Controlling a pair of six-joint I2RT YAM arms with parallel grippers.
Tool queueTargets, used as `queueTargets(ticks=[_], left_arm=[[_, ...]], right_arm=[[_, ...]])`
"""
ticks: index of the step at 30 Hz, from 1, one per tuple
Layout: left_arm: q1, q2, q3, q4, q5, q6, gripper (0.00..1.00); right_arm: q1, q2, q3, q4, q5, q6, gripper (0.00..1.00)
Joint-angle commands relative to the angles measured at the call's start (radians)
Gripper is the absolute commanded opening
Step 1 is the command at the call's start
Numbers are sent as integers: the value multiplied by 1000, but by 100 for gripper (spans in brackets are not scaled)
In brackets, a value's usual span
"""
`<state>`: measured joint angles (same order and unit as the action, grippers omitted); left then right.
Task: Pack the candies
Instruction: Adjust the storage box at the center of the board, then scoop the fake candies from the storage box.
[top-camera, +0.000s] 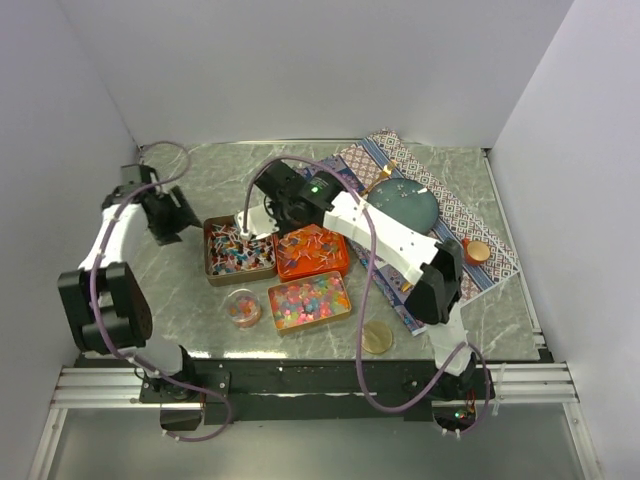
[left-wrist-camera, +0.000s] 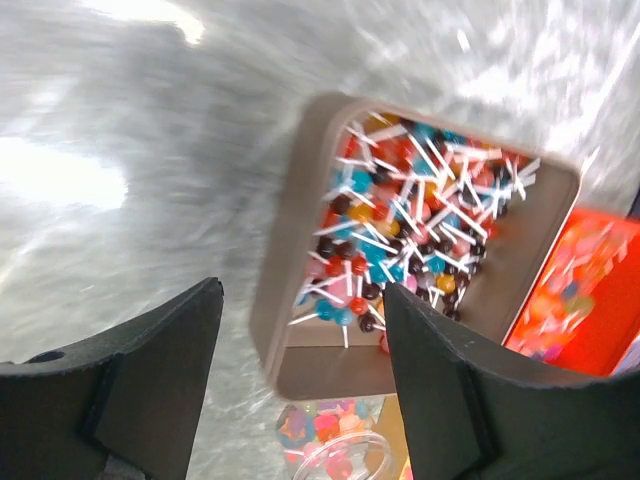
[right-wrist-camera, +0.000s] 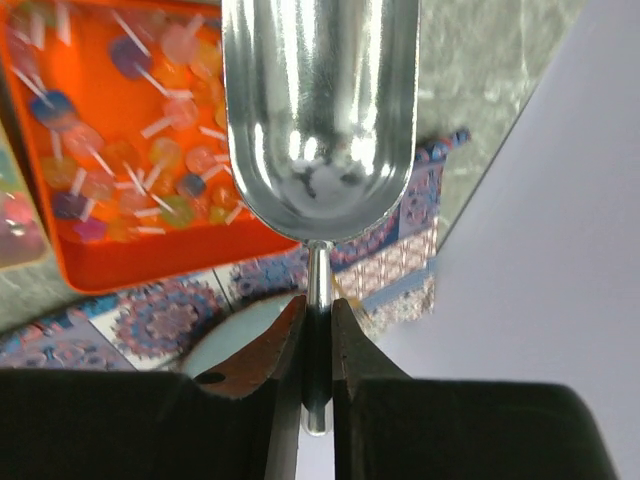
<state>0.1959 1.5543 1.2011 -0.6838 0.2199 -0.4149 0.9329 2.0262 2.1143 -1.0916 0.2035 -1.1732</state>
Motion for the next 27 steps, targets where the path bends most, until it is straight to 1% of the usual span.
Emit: queueTargets(ticks=[1, 2, 3, 4, 5, 7, 8, 10, 11, 13, 14, 16, 17, 19, 20, 23, 27], left_arm=[[74, -71, -15, -82, 7, -58, 70], [86, -79, -40, -97, 18, -62, 70], [111, -91, -58, -105, 42, -77, 70], [122, -108, -75, -115, 61, -82, 69], [131, -115, -110, -120, 81, -90, 68], [160, -137, -153, -120, 127, -123, 67], [166, -143, -196, -117, 142, -137, 66], [180, -161, -239, -111, 192, -168, 63], [181, -169, -282, -108, 205, -176, 57], [181, -198, -323, -103, 234, -196, 53], [181, -207, -363, -94, 245, -200, 46], [181, -232, -406, -79, 266, -209, 35], [181, -238, -416, -63, 266, -213, 28], [181, -252, -432, -53, 271, -219, 20], [183, -255, -439, -49, 268, -222, 12], [181, -263, -463, -37, 250, -232, 6], [181, -264, -475, -8, 213, -246, 4]], right_arm=[[1, 152, 215, -98, 180, -430, 0], [1, 184, 258, -100, 241, -469, 0], [3, 228, 307, -90, 263, -497, 0], [3, 241, 311, -44, 289, -529, 0], [3, 246, 282, -12, 324, -601, 0], [10, 236, 233, 69, 347, -669, 0], [14, 230, 189, 84, 370, -721, 0], [24, 230, 161, 98, 395, -756, 0], [27, 233, 145, 101, 405, -782, 0], [35, 235, 131, 136, 431, -818, 0], [37, 238, 124, 148, 439, -857, 0], [41, 247, 133, 171, 458, -891, 0], [46, 264, 150, 171, 464, -919, 0], [55, 279, 159, 177, 484, -942, 0], [64, 287, 153, 180, 484, -962, 0], [83, 278, 90, 214, 491, -1003, 0], [95, 253, -5, 288, 496, -1077, 0]])
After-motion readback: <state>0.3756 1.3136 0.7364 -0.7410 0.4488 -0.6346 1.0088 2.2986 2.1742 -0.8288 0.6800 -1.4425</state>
